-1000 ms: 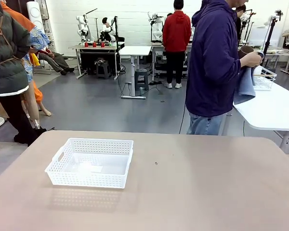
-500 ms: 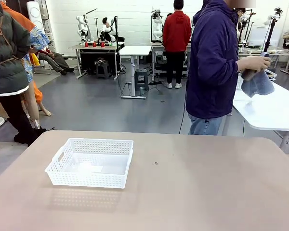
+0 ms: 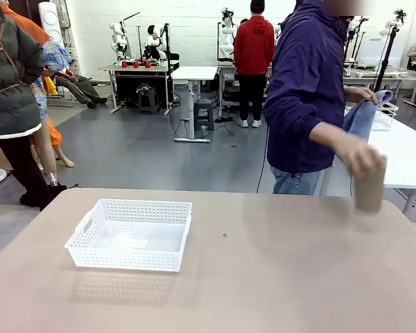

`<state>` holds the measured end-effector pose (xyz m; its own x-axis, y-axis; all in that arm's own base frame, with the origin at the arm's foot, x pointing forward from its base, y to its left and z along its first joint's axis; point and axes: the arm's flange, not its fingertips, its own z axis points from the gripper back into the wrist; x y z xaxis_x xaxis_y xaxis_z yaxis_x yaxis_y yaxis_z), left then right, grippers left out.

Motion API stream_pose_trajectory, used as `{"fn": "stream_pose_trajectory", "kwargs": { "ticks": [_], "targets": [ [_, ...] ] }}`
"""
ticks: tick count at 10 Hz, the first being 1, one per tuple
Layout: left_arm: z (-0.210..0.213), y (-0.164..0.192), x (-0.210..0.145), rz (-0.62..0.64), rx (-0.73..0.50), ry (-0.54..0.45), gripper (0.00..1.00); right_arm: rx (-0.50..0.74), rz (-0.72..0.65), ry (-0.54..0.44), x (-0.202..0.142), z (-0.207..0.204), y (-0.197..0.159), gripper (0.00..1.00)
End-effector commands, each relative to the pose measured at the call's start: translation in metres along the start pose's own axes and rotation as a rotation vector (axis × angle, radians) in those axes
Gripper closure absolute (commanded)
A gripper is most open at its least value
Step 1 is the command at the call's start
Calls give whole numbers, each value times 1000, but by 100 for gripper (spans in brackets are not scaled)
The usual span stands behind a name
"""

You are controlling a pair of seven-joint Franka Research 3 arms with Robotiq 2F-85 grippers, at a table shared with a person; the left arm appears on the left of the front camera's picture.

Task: Clean and organize the cups into the basket.
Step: Pick up the Organizing basket and move it to the center of the table, then pick up the Reusable plastic cup from the right side of the table and place it inside the Organizing basket.

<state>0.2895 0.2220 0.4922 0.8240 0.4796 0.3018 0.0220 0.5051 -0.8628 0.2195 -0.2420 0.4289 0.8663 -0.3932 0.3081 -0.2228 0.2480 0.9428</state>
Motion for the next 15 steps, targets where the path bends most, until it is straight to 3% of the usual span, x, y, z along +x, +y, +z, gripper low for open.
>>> {"fn": "stream_pose_trajectory", "kwargs": {
  "ticks": [1, 11, 14, 15],
  "targets": [
    [-1, -1, 1, -1, -17, -3, 0, 8, 1, -8, 2, 1, 0, 0],
    [0, 0, 0, 0, 0, 0, 0, 0, 0, 0, 0, 0, 0, 0],
    [-41, -22, 14, -305, 277, 193, 0, -81, 361, 168, 17, -36, -9, 0],
    [-60, -33, 23, -391, 393, 286, 0, -77, 400, 203, 29, -43, -16, 0]
  ]
}}
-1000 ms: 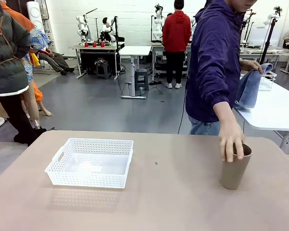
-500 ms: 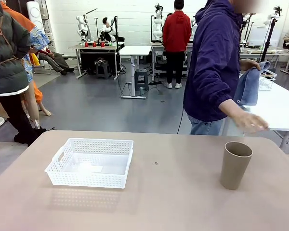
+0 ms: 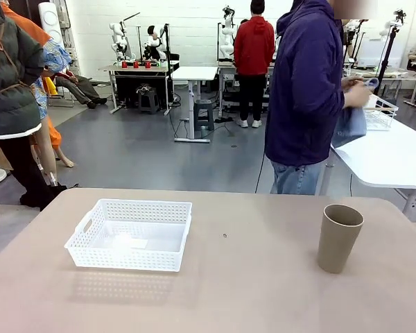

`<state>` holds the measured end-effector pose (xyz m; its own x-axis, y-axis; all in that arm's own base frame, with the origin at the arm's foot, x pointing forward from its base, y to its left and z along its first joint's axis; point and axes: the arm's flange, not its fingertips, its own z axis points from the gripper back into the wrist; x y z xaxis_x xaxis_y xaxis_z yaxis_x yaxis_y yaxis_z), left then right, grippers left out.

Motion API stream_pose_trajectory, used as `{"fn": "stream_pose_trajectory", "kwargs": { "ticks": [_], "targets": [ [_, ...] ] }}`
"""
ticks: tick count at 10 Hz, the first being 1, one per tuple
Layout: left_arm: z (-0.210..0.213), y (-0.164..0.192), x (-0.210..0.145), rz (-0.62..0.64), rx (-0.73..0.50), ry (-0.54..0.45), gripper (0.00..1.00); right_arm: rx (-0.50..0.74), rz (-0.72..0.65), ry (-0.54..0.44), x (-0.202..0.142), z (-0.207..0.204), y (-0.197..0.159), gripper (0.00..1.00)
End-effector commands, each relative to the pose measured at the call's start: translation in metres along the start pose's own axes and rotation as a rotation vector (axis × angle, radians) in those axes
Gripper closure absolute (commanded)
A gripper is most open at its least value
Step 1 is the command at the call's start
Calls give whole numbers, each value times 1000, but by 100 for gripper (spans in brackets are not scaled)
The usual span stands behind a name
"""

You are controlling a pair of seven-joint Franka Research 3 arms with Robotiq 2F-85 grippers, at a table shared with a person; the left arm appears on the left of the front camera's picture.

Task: Clean and organize the cups into the basket.
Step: Pick up the Organizing basket and move it to the center of the table, then pick up the Reusable plastic cup from the right side of the table and place it inside the Organizing basket.

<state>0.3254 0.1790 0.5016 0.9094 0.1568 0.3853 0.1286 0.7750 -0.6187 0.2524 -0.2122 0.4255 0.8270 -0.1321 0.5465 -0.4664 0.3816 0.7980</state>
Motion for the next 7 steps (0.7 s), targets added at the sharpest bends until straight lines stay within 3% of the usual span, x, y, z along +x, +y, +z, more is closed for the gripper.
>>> {"fn": "stream_pose_trajectory", "kwargs": {
  "ticks": [1, 2, 4, 7],
  "targets": [
    [-22, -16, 30, -154, 191, 115, 0, -16, 171, 100, 11, -10, -23, 0],
    [-41, -27, 42, -227, 320, 226, 0, -37, 262, 167, 10, -20, -31, 0],
    [-80, -43, 51, -328, 506, 388, 0, -46, 332, 201, 11, -39, -44, 0],
    [-140, -60, 50, -392, 714, 501, 0, -72, 426, 243, 6, -67, -58, 0]
  ]
}}
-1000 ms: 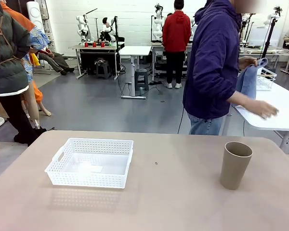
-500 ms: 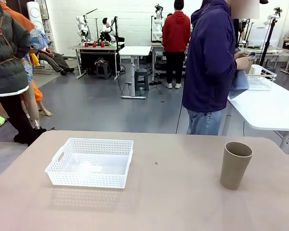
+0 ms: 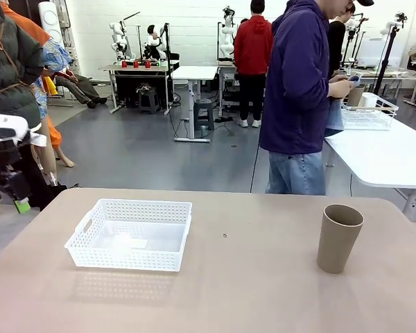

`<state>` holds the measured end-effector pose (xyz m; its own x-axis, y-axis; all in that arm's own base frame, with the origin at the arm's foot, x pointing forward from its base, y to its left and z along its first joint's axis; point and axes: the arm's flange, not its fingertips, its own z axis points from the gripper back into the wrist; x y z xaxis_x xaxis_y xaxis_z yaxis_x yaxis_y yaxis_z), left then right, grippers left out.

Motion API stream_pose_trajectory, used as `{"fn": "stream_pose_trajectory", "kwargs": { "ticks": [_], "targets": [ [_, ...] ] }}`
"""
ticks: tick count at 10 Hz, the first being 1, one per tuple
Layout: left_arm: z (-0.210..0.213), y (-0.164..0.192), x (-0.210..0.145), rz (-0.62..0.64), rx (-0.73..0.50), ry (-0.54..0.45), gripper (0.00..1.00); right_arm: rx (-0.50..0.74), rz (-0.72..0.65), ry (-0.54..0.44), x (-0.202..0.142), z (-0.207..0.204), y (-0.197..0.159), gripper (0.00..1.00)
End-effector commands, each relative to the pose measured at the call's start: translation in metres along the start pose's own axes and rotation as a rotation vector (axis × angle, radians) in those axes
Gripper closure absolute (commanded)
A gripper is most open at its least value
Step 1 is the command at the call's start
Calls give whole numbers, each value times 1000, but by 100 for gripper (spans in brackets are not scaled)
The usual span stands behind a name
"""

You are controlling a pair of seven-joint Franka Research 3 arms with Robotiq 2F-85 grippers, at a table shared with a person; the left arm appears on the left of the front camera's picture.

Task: Clean and organize the cups into the basket.
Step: Pick up the Organizing basket and move it to the center of the table, then pick up the Reusable plastic cup from the right side of the table and place it inside the Organizing basket.

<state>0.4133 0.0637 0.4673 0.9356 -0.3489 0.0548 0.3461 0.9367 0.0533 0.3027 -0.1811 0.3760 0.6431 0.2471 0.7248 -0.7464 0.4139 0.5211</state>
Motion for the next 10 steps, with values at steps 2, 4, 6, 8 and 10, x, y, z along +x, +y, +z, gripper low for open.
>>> {"fn": "stream_pose_trajectory", "kwargs": {
  "ticks": [2, 4, 6, 8, 10],
  "targets": [
    [-16, -32, 19, -5, 149, 15, 0, 0, 0, 0, 0, 0, 0, 0],
    [-25, -51, 24, 11, 168, -15, 0, 0, 0, 0, 0, 0, 0, 0],
    [-18, -48, 27, -17, 134, 7, 0, 0, 0, 0, 0, 0, 0, 0],
    [-18, -48, 27, -17, 134, 7, 0, 0, 0, 0, 0, 0, 0, 0],
    [-18, -48, 27, -17, 134, 7, 0, 0, 0, 0, 0, 0, 0, 0]
  ]
}}
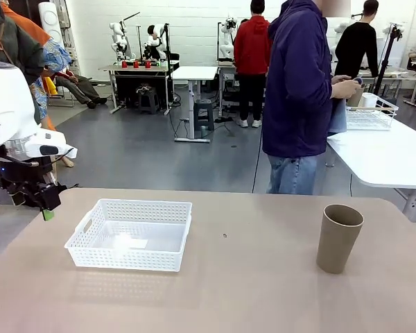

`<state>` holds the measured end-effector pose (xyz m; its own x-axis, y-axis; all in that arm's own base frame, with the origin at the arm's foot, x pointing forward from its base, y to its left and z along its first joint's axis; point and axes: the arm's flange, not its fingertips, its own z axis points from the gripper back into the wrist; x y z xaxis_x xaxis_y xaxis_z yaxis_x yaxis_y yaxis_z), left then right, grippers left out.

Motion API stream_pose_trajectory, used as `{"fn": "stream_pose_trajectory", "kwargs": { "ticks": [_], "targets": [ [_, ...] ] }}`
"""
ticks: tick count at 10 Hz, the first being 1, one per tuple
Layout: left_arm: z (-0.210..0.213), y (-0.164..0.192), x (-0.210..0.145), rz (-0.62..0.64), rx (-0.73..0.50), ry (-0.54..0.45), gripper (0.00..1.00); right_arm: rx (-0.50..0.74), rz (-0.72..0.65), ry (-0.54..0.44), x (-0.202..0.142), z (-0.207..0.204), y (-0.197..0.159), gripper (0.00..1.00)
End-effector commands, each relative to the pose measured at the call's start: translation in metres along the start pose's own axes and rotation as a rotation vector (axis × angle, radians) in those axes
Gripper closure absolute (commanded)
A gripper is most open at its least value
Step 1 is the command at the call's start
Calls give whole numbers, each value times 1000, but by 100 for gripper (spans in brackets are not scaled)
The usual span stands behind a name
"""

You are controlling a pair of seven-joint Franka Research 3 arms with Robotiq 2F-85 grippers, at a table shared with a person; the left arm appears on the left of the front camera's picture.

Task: Clean and organize the cups into the basket.
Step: Pick up the Organizing basket and move it to the center of the table, then pick up the Reusable plastic cup from the right side of the table and place it inside the Organizing basket.

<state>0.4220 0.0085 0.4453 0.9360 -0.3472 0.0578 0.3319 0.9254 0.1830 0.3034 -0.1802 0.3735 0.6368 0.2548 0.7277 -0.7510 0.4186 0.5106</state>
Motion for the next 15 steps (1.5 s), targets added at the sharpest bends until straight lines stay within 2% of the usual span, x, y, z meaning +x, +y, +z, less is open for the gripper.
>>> {"fn": "stream_pose_trajectory", "kwargs": {
  "ticks": [1, 2, 4, 5, 8, 10, 12, 15],
  "targets": [
    [3, 2, 0, -20, 3, 8, 0, 8, -9, -4, 1, 2, 1, 0],
    [0, 0, 0, 0, 0, 0, 0, 0, 0, 0, 0, 0, 0, 0],
    [-9, -15, 9, -44, 42, 12, 0, 69, 205, 21, 5, -23, -36, 0],
    [-12, -23, 12, -65, 54, 14, 0, 93, 241, 24, 5, -31, -56, 0],
    [-20, -44, 17, -110, 77, 26, 0, 141, 258, -24, 10, -56, -119, 0],
    [-20, -45, 16, -113, 86, 30, 0, 157, 303, -11, 13, -79, -143, 0],
    [-20, -47, 18, -112, 86, 36, 0, 176, 362, -15, 17, -98, -143, 0],
    [-26, -48, 22, -116, 82, 54, 0, 20, 506, -110, 21, -105, -126, 0]
  ]
}}
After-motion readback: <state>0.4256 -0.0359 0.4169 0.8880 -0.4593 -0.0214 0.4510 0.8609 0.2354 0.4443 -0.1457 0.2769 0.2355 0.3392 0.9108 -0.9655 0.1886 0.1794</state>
